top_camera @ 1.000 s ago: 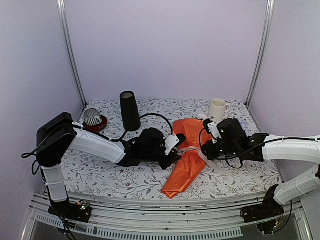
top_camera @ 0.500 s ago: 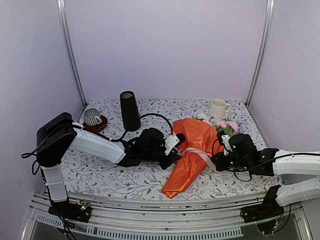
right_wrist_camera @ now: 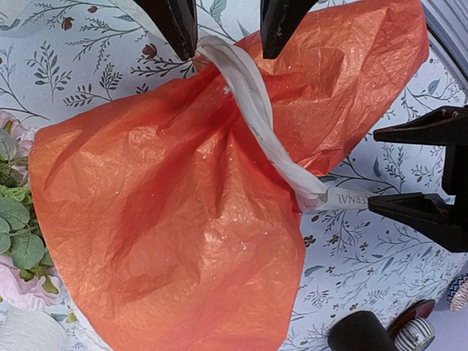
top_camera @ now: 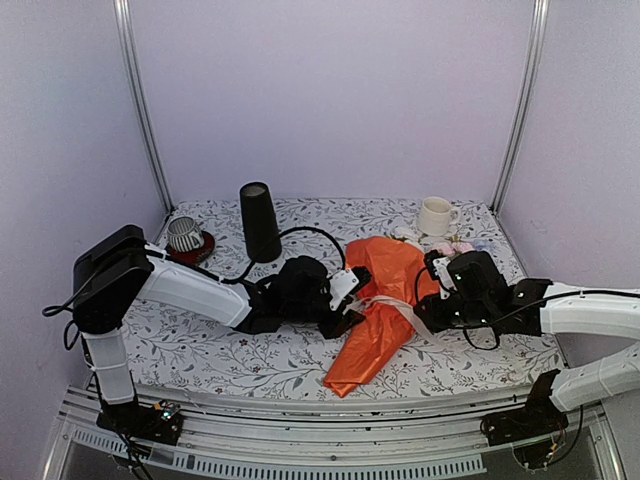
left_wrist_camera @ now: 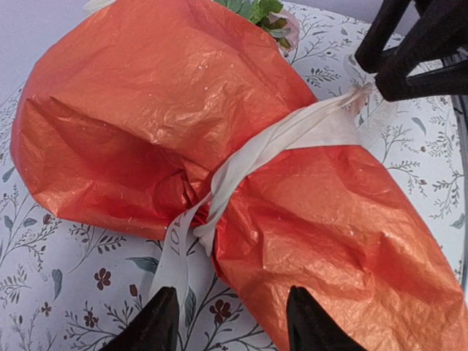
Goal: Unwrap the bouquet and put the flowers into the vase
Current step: Untie the half-tied ribbon from the folded wrapping paper.
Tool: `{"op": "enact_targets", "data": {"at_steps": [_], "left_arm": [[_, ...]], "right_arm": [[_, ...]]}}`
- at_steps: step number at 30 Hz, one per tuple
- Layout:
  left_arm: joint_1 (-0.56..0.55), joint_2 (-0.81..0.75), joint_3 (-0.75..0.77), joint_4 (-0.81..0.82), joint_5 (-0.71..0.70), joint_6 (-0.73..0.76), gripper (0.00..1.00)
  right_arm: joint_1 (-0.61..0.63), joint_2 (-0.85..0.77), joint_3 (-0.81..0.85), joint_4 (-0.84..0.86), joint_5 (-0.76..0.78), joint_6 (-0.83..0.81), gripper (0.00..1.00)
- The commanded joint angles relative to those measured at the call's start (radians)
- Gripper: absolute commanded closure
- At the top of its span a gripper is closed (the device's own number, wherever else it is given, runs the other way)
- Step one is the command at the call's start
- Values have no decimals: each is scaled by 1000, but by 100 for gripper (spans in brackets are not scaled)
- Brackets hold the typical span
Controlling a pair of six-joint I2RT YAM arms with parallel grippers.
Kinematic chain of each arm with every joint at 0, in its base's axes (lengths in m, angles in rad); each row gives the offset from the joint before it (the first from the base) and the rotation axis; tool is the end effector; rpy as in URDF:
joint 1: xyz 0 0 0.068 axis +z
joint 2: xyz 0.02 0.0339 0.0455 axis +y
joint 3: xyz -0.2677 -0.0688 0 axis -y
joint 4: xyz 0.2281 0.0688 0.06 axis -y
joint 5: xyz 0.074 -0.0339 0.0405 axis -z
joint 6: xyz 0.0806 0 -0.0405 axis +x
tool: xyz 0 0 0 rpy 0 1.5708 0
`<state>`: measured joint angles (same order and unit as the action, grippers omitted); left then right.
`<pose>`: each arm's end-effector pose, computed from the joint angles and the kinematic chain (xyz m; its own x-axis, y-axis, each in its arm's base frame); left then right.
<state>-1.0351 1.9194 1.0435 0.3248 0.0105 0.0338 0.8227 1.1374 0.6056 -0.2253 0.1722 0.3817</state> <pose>0.2215 -0.3747 0.1474 -0.2379 0.4670 -0.8516 0.8730 0.4872 0.0233 0.1775 0.1710 0.1871 -0.6710 -0.1836 -0.7184 -0.4175 0.8942 0.1615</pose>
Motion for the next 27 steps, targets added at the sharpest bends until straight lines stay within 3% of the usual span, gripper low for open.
{"op": "enact_targets", "data": {"at_steps": [1, 9, 16, 27], "left_arm": [[-13, 0, -11, 18, -10, 4, 46], [-13, 10, 5, 9, -14, -7, 48], [-14, 15, 12, 2, -23, -10, 50], [-13, -3, -14, 25, -82, -5, 51]], "right_arm": [[4, 62, 47, -63, 78, -40, 67], [5, 113, 63, -10, 50, -81, 71], [5, 87, 72, 37, 65, -93, 95], [4, -170, -156, 228, 138, 26, 96]]}}
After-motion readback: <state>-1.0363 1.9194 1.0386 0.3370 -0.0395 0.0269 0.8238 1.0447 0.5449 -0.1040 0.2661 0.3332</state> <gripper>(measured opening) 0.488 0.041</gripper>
